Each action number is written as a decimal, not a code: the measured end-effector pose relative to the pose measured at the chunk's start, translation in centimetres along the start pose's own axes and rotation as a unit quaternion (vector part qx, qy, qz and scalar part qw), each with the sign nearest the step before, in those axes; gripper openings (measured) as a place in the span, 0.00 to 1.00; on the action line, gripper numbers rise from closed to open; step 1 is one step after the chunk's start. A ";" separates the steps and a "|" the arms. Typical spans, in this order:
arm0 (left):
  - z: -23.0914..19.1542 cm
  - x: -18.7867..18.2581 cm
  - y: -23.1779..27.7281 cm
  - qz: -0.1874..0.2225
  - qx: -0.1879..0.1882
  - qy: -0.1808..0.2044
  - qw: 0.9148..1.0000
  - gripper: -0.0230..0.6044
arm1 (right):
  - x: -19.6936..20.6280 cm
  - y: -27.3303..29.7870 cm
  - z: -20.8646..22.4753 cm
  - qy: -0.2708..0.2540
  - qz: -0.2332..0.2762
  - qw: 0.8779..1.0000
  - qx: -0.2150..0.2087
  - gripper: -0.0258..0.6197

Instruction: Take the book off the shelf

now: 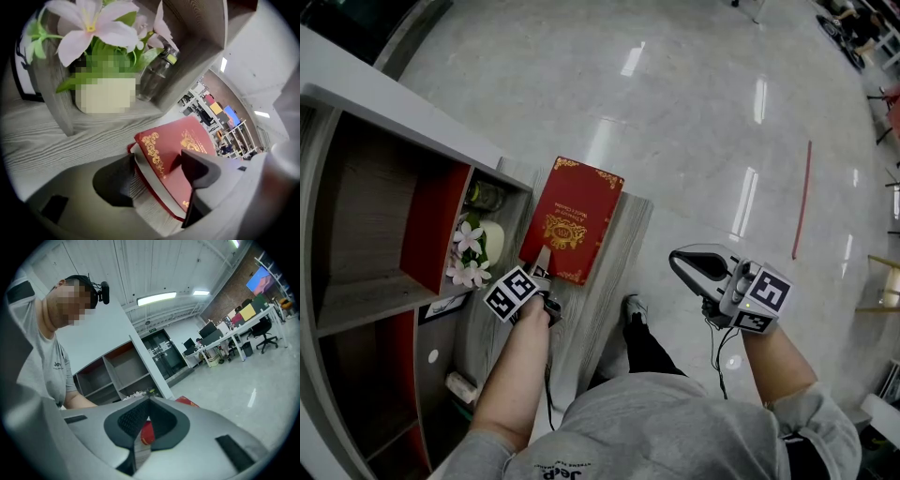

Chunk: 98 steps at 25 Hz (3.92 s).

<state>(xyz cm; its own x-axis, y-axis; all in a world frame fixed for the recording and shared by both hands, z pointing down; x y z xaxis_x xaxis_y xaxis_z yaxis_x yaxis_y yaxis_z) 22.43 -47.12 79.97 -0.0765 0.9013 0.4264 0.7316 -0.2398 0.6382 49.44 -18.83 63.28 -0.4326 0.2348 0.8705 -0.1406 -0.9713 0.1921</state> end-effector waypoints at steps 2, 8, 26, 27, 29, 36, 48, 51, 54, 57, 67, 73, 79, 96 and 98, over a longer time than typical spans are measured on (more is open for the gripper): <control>0.0 0.0 0.0 0.002 0.001 -0.002 1.000 0.60 | -0.1 -0.1 -0.1 0.000 0.000 1.000 -0.002 0.04; 0.0 -0.2 -0.2 0.012 0.001 -0.008 1.000 0.59 | -0.1 -0.3 -0.2 -0.003 -0.002 1.000 -0.003 0.04; 4.3 -1.1 -7.7 0.107 0.095 0.057 0.988 0.27 | -2.0 2.2 -2.3 -0.027 -0.008 0.998 -0.050 0.04; 4.5 -1.1 -8.4 0.113 0.104 0.065 0.986 0.24 | -2.1 2.4 -2.6 -0.029 -0.009 0.998 -0.054 0.04; 4.8 -1.2 -10.0 0.128 0.121 0.080 0.981 0.19 | -2.2 2.9 -3.5 -0.034 -0.012 0.997 -0.063 0.04; 5.0 -1.5 -17.6 0.195 0.180 0.124 0.956 0.05 | -2.2 4.6 -7.6 -0.047 -0.021 0.995 -0.087 0.04; 4.4 0.7 -34.7 0.245 0.199 0.191 0.930 0.06 | -1.8 6.0 -20.3 -0.095 -0.040 0.989 -0.101 0.04; 3.0 1.4 -40.4 0.272 0.199 0.201 0.920 0.06 | -1.5 7.0 -24.5 -0.116 -0.051 0.985 -0.117 0.04; 1.2 2.5 -46.5 0.301 0.201 0.200 0.911 0.06 | -1.2 8.1 -28.9 -0.129 -0.054 0.980 -0.143 0.04; 0.9 3.7 -54.9 0.344 0.185 0.202 0.898 0.06 | -2.7 9.2 -35.1 -0.149 -0.051 0.971 -0.182 0.04; 0.2 11.0 -76.7 0.432 0.125 0.233 0.862 0.06 | -2.6 8.7 -55.9 -0.161 -0.038 0.940 -0.298 0.04; -1.0 15.2 -82.4 0.486 0.054 0.224 0.843 0.05 | -1.0 10.5 -63.0 -0.173 -0.068 0.901 -0.392 0.04; -0.5 19.0 -83.8 0.530 -0.010 0.203 0.824 0.05 | -0.3 12.1 -65.0 -0.176 -0.092 0.875 -0.441 0.04; 0.1 16.9 -81.4 0.513 -0.006 0.210 0.832 0.05 | -0.6 13.1 -64.0 -0.200 -0.098 0.864 -0.451 0.04; 0.1 16.8 -81.3 0.510 -0.003 0.211 0.834 0.05 | -0.6 13.1 -63.8 -0.199 -0.097 0.865 -0.450 0.04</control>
<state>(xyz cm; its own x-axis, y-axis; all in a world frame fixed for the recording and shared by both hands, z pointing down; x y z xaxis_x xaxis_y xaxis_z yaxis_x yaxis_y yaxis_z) -38.31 -12.43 35.18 0.3514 0.0202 0.9360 0.5581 -0.8072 -0.1921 -9.02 -29.15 36.37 -0.0068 0.1836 0.9830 -0.8897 -0.4498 0.0779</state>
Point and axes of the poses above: the fingertips, and each gripper's own axes: y forward along the fingers, z to its right, x out of its underside, the point moved 8 cm from there along -y, backward along the fingers, and after that the axes turned 10 degrees about x, right-handed, at the moved point
